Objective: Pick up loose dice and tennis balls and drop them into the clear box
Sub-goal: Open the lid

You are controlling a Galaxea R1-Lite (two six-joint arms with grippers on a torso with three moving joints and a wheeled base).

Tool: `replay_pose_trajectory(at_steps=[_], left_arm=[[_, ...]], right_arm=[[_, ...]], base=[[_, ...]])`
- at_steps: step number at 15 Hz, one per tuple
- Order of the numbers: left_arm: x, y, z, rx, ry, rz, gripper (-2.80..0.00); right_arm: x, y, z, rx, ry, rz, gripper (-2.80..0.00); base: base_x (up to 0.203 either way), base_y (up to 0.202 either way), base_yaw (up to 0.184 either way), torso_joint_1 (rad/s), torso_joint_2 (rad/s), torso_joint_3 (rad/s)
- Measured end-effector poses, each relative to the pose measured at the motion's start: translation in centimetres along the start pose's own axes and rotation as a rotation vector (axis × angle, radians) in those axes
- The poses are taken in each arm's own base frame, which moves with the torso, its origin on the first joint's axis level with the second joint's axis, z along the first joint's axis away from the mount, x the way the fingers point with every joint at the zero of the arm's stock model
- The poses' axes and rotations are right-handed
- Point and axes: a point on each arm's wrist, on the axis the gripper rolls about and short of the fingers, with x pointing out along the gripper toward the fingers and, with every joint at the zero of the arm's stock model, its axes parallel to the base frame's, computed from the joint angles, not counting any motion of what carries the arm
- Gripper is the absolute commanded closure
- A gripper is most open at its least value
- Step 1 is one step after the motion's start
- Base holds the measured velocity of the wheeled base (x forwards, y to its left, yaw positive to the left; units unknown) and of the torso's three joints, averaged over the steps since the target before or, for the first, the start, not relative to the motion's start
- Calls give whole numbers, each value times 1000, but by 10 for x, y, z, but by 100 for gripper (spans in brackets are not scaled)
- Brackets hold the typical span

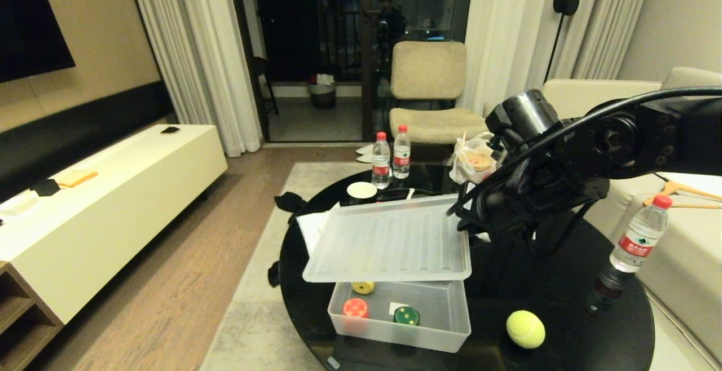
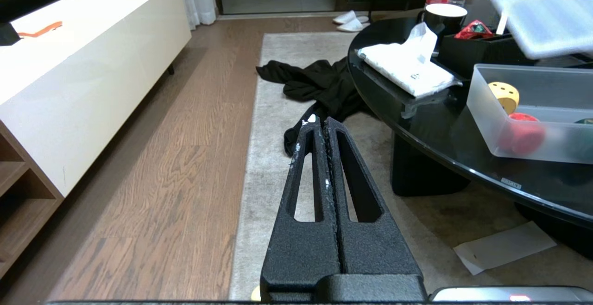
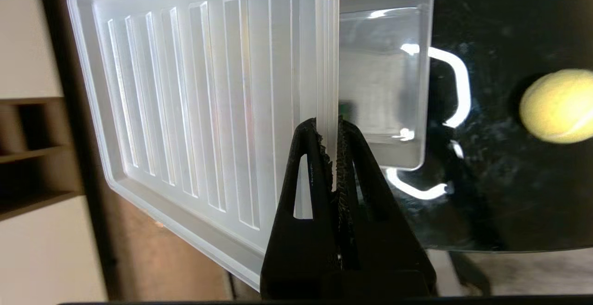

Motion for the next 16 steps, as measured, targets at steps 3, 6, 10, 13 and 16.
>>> replay_pose_trajectory(at_steps=[3, 6, 10, 13, 16], left_arm=[[0, 0, 0, 0, 0, 1, 0], [0, 0, 0, 0, 0, 1, 0], [0, 0, 0, 1, 1, 0, 0], [0, 0, 0, 0, 1, 0, 0], [0, 0, 0, 0, 0, 1, 0]], right_arm=[[-27, -17, 8, 48, -67, 1, 0], [-51, -47, 19, 122, -139, -30, 0], [-79, -96, 23, 194, -182, -47, 0], [-98, -133, 20, 247, -214, -84, 0], [-112, -170, 13, 291, -238, -127, 0]], base=[[0, 0, 0, 0, 0, 0], [0, 0, 0, 0, 0, 0], [0, 0, 0, 0, 0, 0], [0, 0, 0, 0, 0, 0], [0, 0, 0, 0, 0, 0]])
